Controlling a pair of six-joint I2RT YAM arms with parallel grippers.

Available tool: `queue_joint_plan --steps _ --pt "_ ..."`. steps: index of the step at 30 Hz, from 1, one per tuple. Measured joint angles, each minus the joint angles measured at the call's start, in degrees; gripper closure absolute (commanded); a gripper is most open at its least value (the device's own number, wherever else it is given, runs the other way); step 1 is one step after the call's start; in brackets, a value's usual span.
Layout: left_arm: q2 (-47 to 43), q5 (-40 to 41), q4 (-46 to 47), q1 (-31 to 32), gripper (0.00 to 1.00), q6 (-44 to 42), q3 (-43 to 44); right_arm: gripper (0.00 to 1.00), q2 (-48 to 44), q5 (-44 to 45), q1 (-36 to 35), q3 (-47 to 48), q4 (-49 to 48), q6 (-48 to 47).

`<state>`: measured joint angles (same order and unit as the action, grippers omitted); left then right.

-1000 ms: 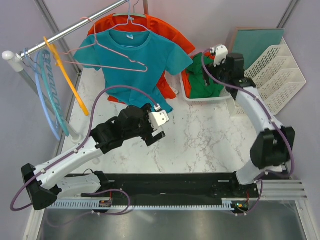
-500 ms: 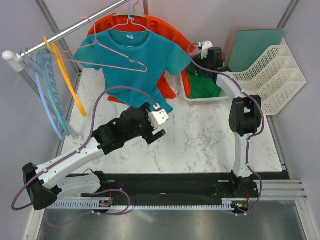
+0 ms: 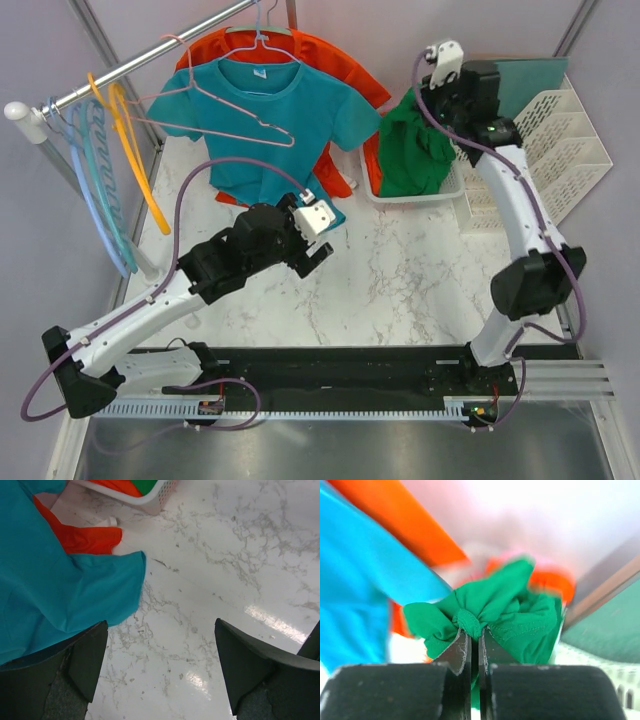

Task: Place the t-shirt on the hanger
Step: Pick up the T-shirt and place it in the bin, then place the T-shirt at the center of the board.

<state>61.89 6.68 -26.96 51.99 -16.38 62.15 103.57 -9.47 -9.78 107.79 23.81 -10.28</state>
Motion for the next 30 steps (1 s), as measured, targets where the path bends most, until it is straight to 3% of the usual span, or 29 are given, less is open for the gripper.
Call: queue_joint_plan --steps 6,13,17,20,21,22,24,25,28,30 --pt "-0.85 -1.09 3.21 -0.28 0.07 6.08 2.40 1.00 -13.88 -7.72 -0.02 9.22 4.13 4.50" --pt "-4.59 -3.26 7.21 -0.28 0.04 7.96 2.29 1.00 -16.90 -17.99 -0.46 20.50 3.85 15.19" --pt "-6.86 -6.97 7.74 -0.39 0.05 7.82 1.90 1.00 -17.97 -21.03 -0.68 18.60 2.21 20.96" --pt "-7.96 -11.30 6.08 -0.55 0.08 7.04 1.81 1.00 -23.54 -23.80 -0.61 6.01 -0.13 24.68" --pt "-8.17 -13.11 5.20 -0.55 0.08 6.40 1.81 0.93 -26.29 -24.17 -0.50 0.07 -0.59 25.14" --pt "-8.28 -14.71 4.04 -0.55 0.08 5.57 1.81 0.67 -30.10 -24.20 -0.31 -7.69 0.83 25.51" --pt "-8.39 -18.10 0.81 -0.55 0.09 3.34 1.38 0.49 -36.52 -22.93 0.85 -21.29 5.29 25.92" --pt "-8.37 -19.63 -0.94 -0.55 0.09 2.19 0.92 0.35 -39.01 -22.08 2.21 -27.06 8.90 25.51" --pt "-7.67 -23.87 -5.33 -0.59 0.09 -2.29 -2.03 0.20 -42.25 -20.15 7.52 -39.04 17.66 23.91" --pt "-5.88 -25.40 -7.72 -0.59 0.10 -5.29 -4.22 0.19 -42.60 -18.08 9.62 -44.35 22.62 22.43"
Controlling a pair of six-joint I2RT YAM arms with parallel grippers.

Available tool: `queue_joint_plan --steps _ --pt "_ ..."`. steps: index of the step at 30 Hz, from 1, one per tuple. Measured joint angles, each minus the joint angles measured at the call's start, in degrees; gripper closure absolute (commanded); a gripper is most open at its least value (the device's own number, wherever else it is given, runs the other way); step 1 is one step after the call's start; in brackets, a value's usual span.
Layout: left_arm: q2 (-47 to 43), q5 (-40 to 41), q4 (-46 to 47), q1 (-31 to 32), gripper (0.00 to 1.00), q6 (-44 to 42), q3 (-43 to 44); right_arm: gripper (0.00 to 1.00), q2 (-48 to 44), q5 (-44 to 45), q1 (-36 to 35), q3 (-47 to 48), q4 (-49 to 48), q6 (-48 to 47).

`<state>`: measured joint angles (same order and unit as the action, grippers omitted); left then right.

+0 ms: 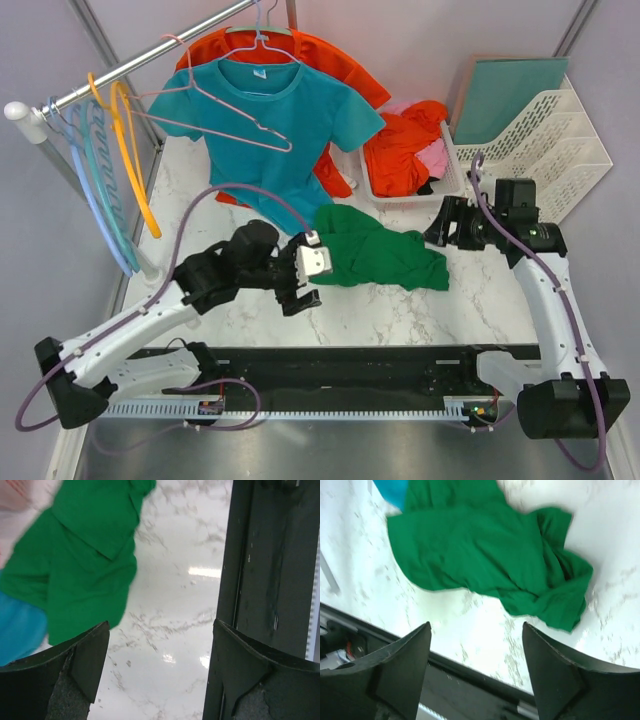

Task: Place the t-shirt on the hanger
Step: Place the T-shirt at the center of the board.

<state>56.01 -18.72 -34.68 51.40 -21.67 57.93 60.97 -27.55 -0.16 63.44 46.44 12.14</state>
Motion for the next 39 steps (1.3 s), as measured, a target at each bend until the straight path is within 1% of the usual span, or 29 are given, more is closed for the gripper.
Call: queue_joint_plan --steps 3,4,5,7,8,13,19,22,23,24,25,26,29,30,32,35,37,38,39 --pt "5.64 -1.09 -2.34 -0.02 0.11 -4.68 -2.21 0.22 -0.79 1.22 -0.07 -1.99 3.78 -2.89" --pt "7.87 -1.07 -2.73 -0.02 0.11 -5.90 -2.45 0.22 -1.16 1.33 -0.09 -1.97 3.76 -4.02" --pt "9.99 -1.03 -2.56 -0.02 0.15 -6.95 -2.62 0.25 -1.40 1.25 -0.09 -1.90 3.67 -5.01" --pt "14.23 -0.79 -1.57 -0.07 0.16 -9.07 -2.71 0.28 -0.57 0.37 -0.09 -1.88 3.56 -6.71" --pt "16.33 -0.66 -0.72 -0.13 0.17 -10.12 -2.73 0.30 0.61 -0.17 -0.09 -1.88 3.52 -7.58" --pt "25.70 1.73 4.59 -0.26 0.18 -14.53 -2.97 0.30 9.42 -0.55 -0.09 -3.45 1.66 -11.08" --pt "33.09 3.67 8.79 -1.09 0.19 -17.18 -2.78 0.30 16.11 1.95 -0.09 -4.70 0.74 -13.62" --pt "36.65 3.89 9.92 -2.62 0.28 -17.35 -2.43 0.31 18.91 3.08 -0.09 -5.14 0.20 -14.01" --pt "37.86 4.11 10.21 -3.28 0.39 -17.42 -2.25 0.32 19.80 3.54 -0.09 -5.31 -0.15 -14.12" --pt "38.99 4.52 10.56 -3.82 0.49 -17.53 -2.03 0.32 20.72 3.96 -0.09 -5.44 -0.42 -14.16" --pt "39.98 4.98 10.91 -4.37 0.61 -17.68 -1.86 0.32 21.57 4.31 -0.09 -5.53 -0.61 -14.32" --pt "40.72 5.18 10.97 -4.90 0.98 -18.01 -1.68 0.33 22.40 4.70 -0.09 -5.55 -0.66 -14.47" --pt "40.59 5.16 9.94 -6.45 0.98 -19.43 -1.18 0.32 23.47 5.62 -0.09 -5.57 -0.68 -15.17" --pt "39.95 5.01 9.18 -6.95 0.98 -19.96 -1.03 0.30 23.41 5.62 -0.09 -5.57 -0.55 -15.52" --pt "37.40 4.52 6.27 -8.33 0.98 -21.46 -1.09 0.28 22.91 5.60 0.04 -5.55 -0.17 -16.41" --pt "29.55 3.39 1.29 -9.99 0.98 -25.46 -2.60 0.29 20.87 5.57 0.85 -5.53 1.05 -17.68" --pt "23.63 2.21 -3.37 -9.75 0.98 -29.09 -4.15 0.31 19.65 5.57 1.20 -5.49 1.62 -18.25" --pt "21.16 1.60 -5.81 -9.03 0.85 -31.01 -5.14 0.31 19.58 5.55 1.31 -5.38 1.81 -18.49" --pt "19.34 1.07 -8.37 -8.04 0.67 -32.85 -6.03 0.32 19.69 5.44 1.31 -5.33 1.86 -18.69"
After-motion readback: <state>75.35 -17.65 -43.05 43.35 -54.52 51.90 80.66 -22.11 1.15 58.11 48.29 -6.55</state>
